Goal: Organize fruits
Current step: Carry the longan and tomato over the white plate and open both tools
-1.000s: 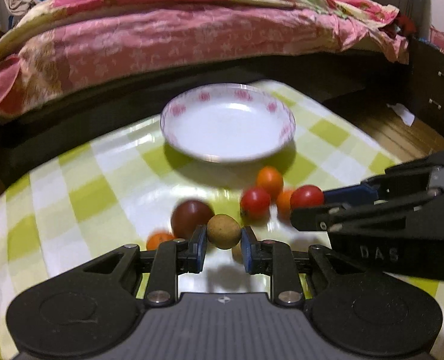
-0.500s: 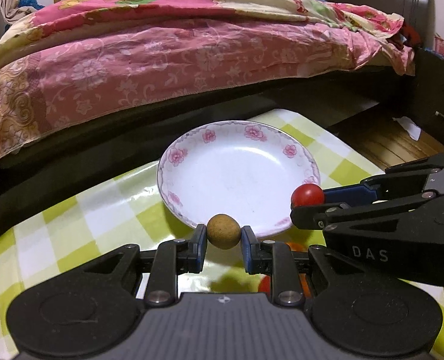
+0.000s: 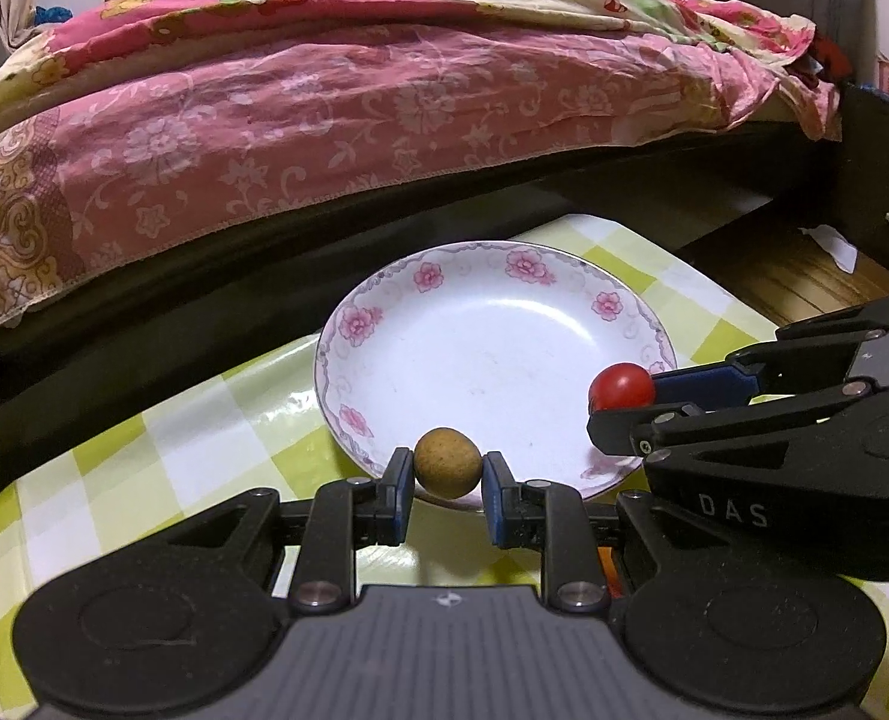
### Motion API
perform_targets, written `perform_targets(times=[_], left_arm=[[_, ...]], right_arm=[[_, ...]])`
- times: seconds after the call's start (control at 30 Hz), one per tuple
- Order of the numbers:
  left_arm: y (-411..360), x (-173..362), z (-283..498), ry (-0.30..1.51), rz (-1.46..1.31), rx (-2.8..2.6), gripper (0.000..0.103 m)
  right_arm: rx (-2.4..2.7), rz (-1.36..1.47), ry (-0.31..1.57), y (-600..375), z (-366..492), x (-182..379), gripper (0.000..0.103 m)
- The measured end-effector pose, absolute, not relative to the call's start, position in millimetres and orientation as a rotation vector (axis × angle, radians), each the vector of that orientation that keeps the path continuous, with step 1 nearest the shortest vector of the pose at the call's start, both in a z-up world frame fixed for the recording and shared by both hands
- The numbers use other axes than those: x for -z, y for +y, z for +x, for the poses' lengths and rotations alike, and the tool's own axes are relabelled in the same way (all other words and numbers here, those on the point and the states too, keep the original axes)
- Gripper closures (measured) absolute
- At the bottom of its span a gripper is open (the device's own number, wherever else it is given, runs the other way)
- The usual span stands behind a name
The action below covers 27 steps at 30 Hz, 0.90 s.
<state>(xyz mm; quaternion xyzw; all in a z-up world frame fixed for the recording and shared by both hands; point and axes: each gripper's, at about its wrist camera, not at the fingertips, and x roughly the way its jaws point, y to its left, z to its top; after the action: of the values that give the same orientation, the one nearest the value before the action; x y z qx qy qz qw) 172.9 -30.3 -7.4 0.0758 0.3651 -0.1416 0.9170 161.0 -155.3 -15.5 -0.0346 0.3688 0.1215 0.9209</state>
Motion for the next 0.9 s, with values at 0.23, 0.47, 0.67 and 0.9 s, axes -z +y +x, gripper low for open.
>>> perform_targets(times=[0.23,0.47,0.67,0.9], left_arm=[[-31.6,7.1,175.2,0.745,0.166,0.288,0.071],[-32.5,6.6,175.3,0.742,0.17,0.286,0.071],[-32.9,6.7,176.5,0.744,0.165,0.282,0.07],[-31.6,6.4,177.0,0.739,0.167,0.272,0.066]], right_arm=[[-0.245,-0.082,0.753,-155.8,164.8,16.9,0.078],[-0.241,-0.093,0.745,-155.8,165.6,17.5,0.077],[-0.24,-0.091,0.742,-156.5,165.9,17.5,0.076],[-0.238,-0.08,0.728,-158.6,165.7,15.9,0.074]])
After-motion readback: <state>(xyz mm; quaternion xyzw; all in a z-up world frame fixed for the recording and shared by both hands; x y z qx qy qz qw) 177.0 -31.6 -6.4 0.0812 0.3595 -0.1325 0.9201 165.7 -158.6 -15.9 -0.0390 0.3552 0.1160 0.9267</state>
